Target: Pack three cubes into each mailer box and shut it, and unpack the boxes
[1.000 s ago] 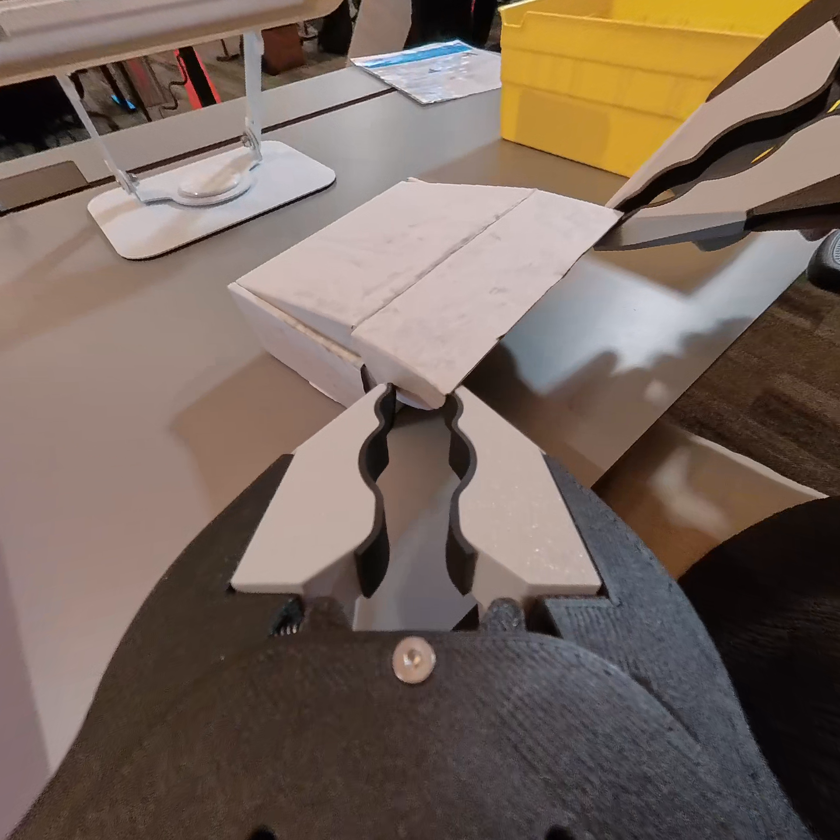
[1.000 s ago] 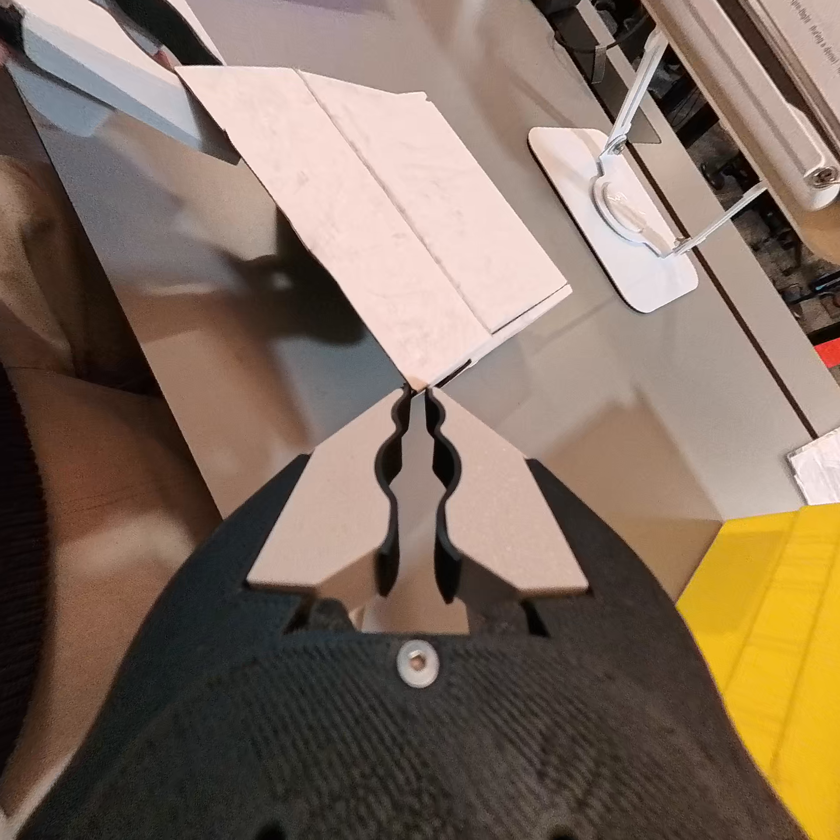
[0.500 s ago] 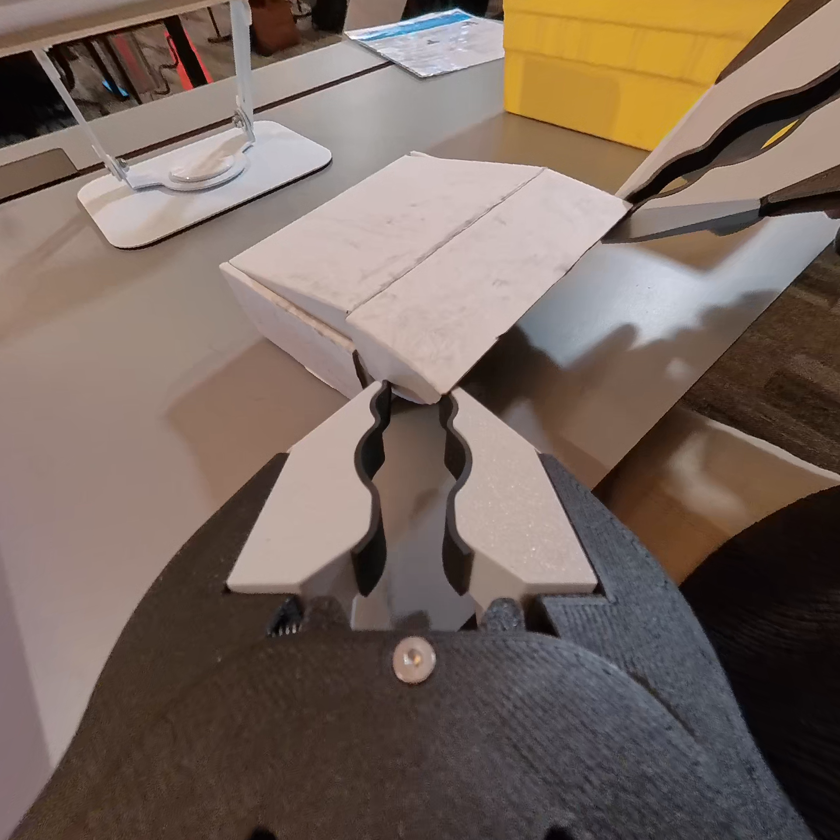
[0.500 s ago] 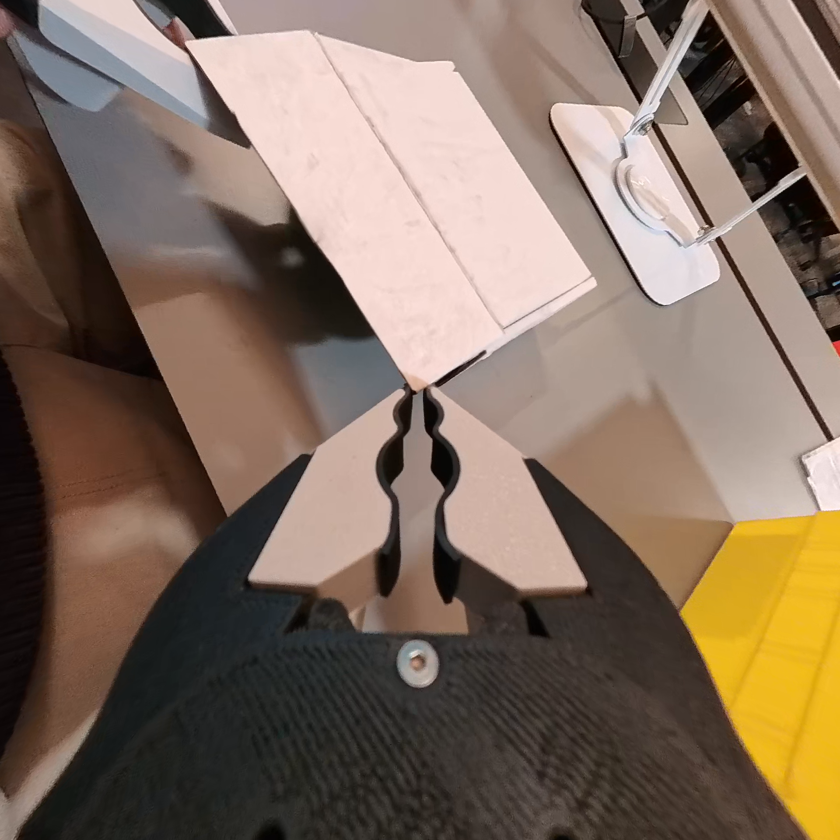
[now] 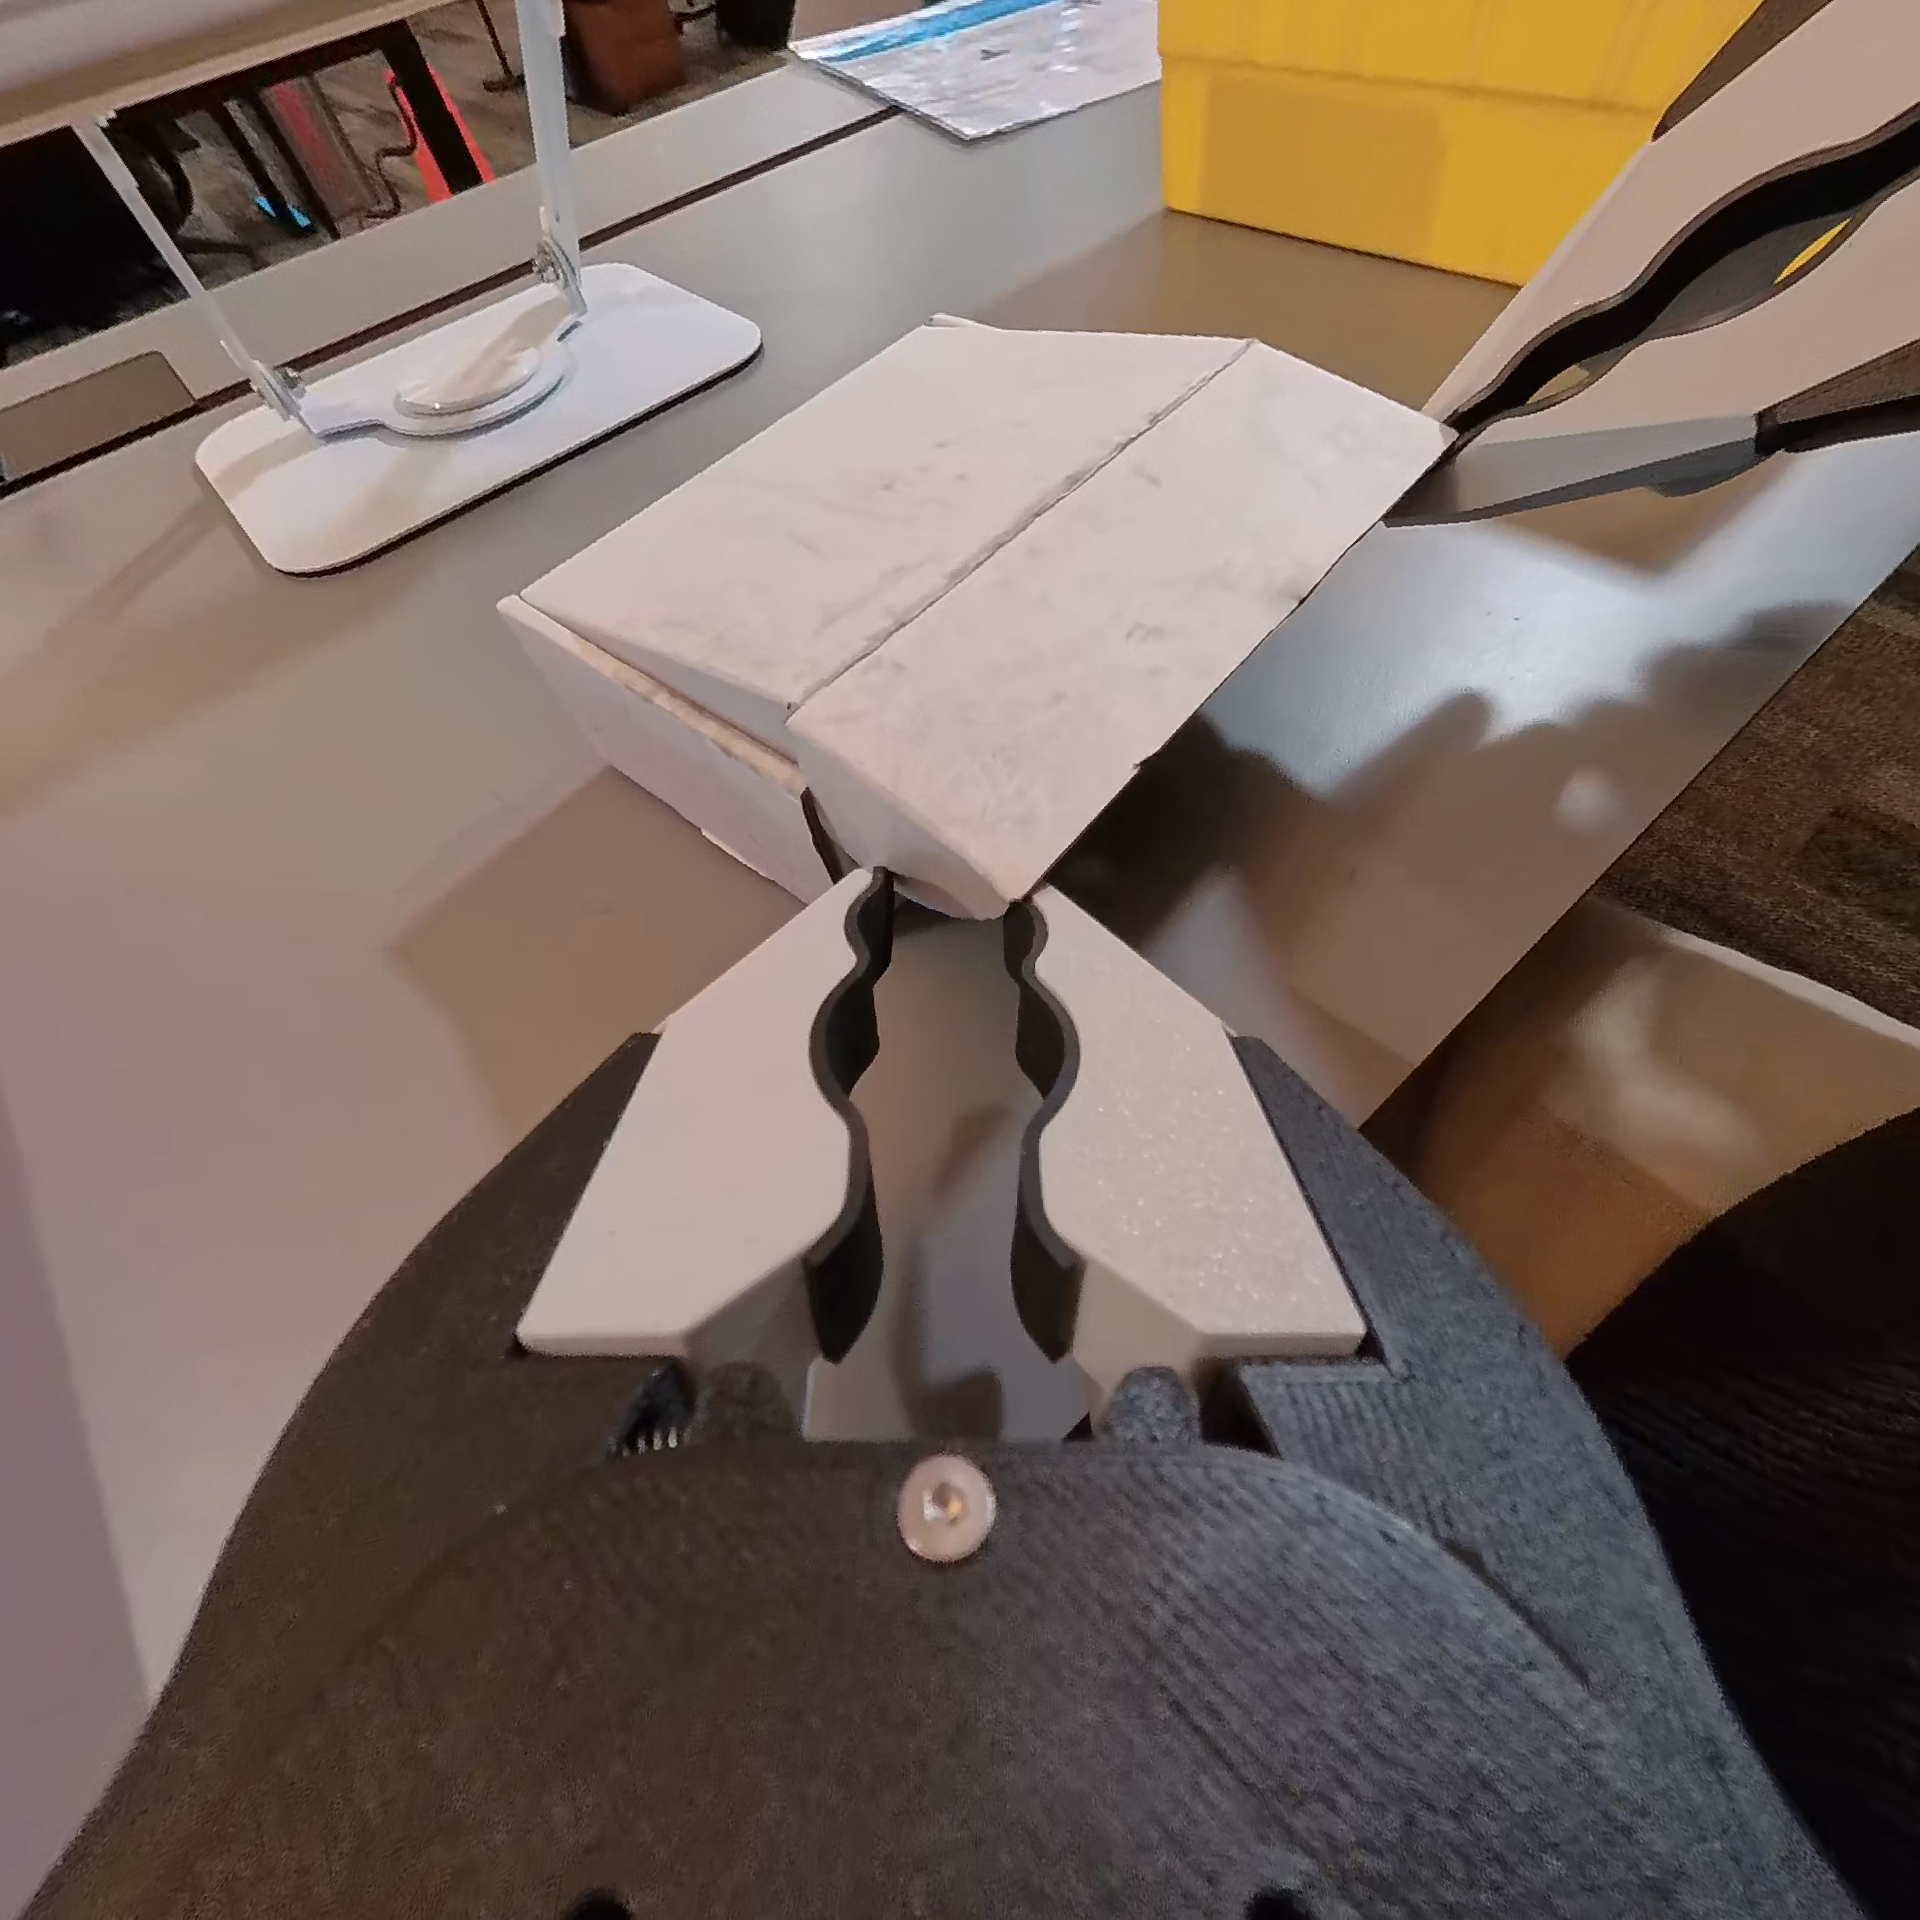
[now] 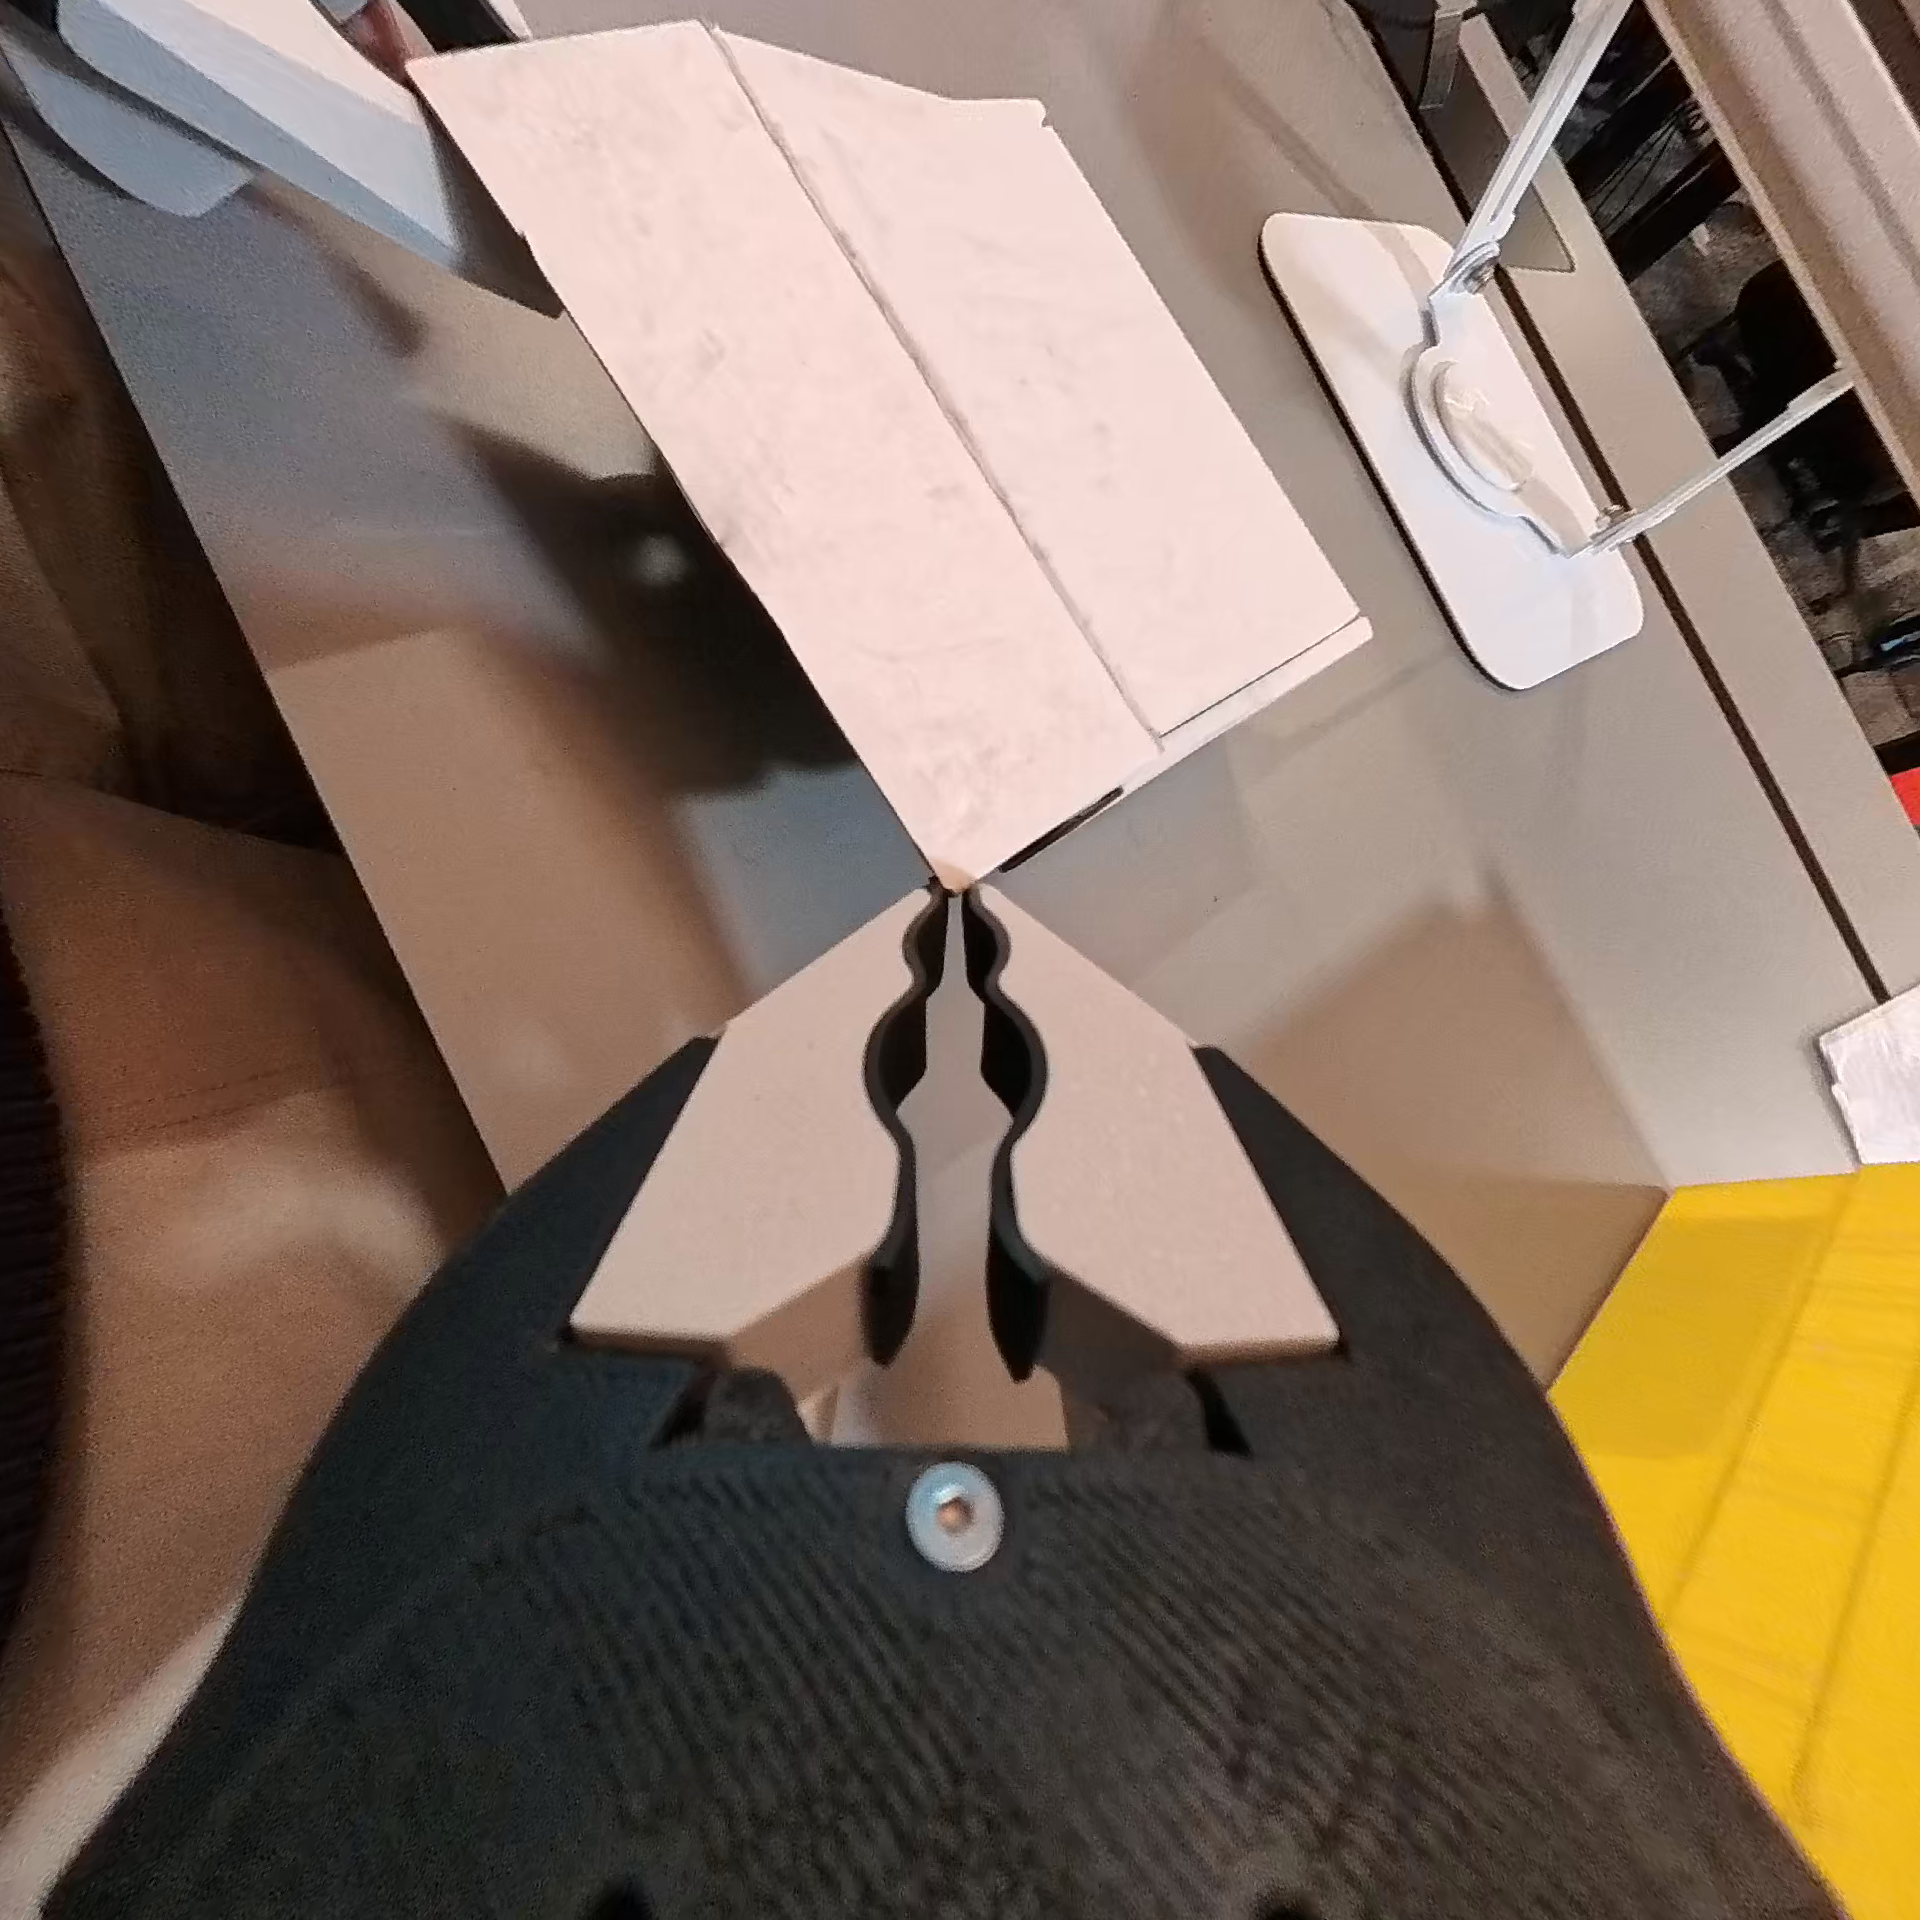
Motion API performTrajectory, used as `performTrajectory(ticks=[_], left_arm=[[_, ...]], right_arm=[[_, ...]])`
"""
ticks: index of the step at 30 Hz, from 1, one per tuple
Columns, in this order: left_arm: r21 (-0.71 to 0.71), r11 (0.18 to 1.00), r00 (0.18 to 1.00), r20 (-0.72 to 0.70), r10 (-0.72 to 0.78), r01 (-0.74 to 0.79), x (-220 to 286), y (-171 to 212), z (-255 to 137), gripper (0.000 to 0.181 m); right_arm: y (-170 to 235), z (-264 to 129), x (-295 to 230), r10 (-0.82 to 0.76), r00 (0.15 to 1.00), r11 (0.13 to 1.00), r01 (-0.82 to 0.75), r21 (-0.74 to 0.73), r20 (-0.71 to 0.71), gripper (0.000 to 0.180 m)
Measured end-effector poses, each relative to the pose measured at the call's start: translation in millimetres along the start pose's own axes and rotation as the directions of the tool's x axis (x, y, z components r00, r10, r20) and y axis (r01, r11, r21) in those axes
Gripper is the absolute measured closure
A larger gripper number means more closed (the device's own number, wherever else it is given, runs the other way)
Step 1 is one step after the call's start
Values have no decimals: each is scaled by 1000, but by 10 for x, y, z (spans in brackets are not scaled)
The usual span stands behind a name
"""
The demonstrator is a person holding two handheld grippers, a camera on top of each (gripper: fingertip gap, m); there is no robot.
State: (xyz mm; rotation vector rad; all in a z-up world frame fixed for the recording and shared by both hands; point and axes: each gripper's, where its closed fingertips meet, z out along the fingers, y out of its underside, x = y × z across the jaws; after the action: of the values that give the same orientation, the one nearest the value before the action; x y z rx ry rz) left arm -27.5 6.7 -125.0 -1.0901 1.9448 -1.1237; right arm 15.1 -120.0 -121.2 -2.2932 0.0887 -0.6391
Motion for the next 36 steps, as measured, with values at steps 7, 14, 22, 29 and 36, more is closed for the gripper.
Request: performTrajectory(ticks=[7,14,22,29,36], left_arm=[[-16,997,995,-57,-79,78,34,26,-67,150],[9,919,914,-110,-390,394,-246,-5,-188,149],[60,732,693,-383,-611,679,-168,-308,-278,161],[0,807,760,-334,-557,591,-32,-204,-148,149],[13,828,781,-341,-523,560,-16,-228,-173,141]], right_arm=[[29,14,55,4,1000,1000,-4,-1,-24,155],[219,21,230,248,968,969,-248,-11,36,120],[-25,-118,288,461,867,864,-487,129,187,121],[93,-110,288,435,884,890,-451,68,171,121],[83,-74,93,381,891,913,-404,47,248,113]])
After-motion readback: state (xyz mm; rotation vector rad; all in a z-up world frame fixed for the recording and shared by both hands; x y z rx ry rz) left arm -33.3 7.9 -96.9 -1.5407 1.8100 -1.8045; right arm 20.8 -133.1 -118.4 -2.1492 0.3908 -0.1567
